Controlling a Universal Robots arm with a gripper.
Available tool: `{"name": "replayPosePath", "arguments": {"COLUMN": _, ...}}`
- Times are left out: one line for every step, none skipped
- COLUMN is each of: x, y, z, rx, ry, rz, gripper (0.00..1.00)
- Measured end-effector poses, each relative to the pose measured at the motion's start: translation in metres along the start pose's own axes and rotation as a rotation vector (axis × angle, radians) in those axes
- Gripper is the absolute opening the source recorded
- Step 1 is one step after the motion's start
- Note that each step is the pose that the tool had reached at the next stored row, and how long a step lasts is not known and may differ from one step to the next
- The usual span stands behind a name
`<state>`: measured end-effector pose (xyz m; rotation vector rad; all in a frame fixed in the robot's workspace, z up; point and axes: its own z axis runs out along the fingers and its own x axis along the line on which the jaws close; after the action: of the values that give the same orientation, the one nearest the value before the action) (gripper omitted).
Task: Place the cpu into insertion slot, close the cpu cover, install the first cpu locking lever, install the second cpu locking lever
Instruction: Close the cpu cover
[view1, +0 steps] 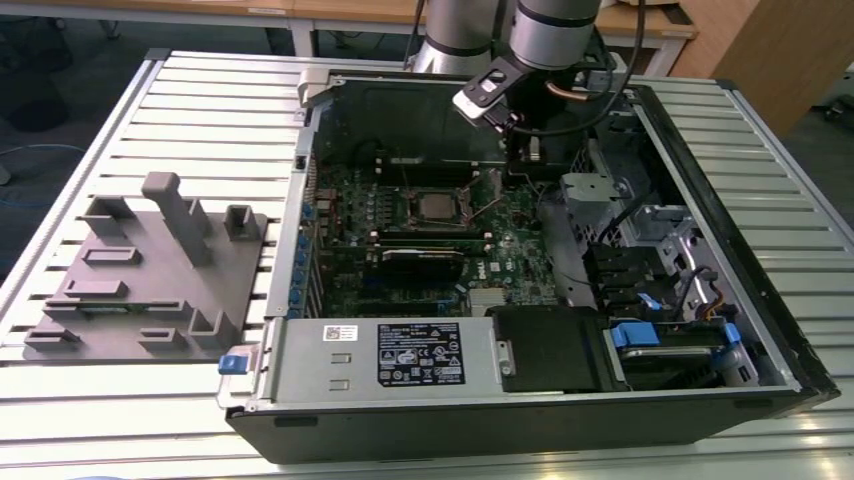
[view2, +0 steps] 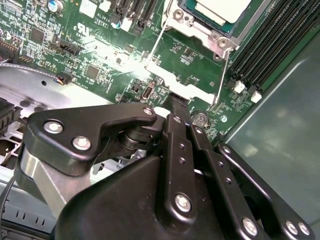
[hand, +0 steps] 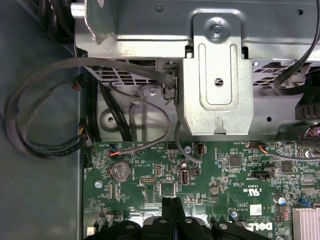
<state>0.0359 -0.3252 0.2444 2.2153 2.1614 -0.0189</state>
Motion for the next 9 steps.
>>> {"name": "replayPosePath", "arguments": {"x": -0.0001, "y": -0.0006, "z": 0.0, "rx": 0.0, "ry": 0.0001, "rz": 0.0, "gripper": 0.1}}
{"name": "replayPosePath", "arguments": {"x": -0.0001, "y": -0.0013, "z": 0.0, "rx": 0.0, "ry": 0.0002, "rz": 0.0, "gripper": 0.1}}
{"name": "replayPosePath", "arguments": {"x": -0.0002, "y": -0.0021, "z": 0.0, "rx": 0.0, "ry": 0.0002, "rz": 0.0, "gripper": 0.1}}
{"name": "replayPosePath", "arguments": {"x": -0.0002, "y": -0.0029, "z": -0.0001, "rx": 0.0, "ry": 0.0003, "rz": 0.0, "gripper": 0.1}}
{"name": "replayPosePath", "arguments": {"x": -0.0003, "y": -0.0036, "z": -0.0001, "rx": 0.0, "ry": 0.0005, "rz": 0.0, "gripper": 0.1}}
{"name": "replayPosePath", "arguments": {"x": -0.0003, "y": -0.0043, "z": -0.0001, "rx": 0.0, "ry": 0.0006, "rz": 0.0, "gripper": 0.1}}
{"name": "replayPosePath", "arguments": {"x": -0.0003, "y": -0.005, "z": -0.0001, "rx": 0.0, "ry": 0.0007, "rz": 0.0, "gripper": 0.1}}
{"name": "replayPosePath", "arguments": {"x": -0.0004, "y": -0.0058, "z": -0.0001, "rx": 0.0, "ry": 0.0008, "rz": 0.0, "gripper": 0.1}}
{"name": "replayPosePath", "arguments": {"x": -0.0004, "y": -0.0065, "z": -0.0001, "rx": 0.0001, "ry": 0.0009, "rz": 0.0, "gripper": 0.1}}
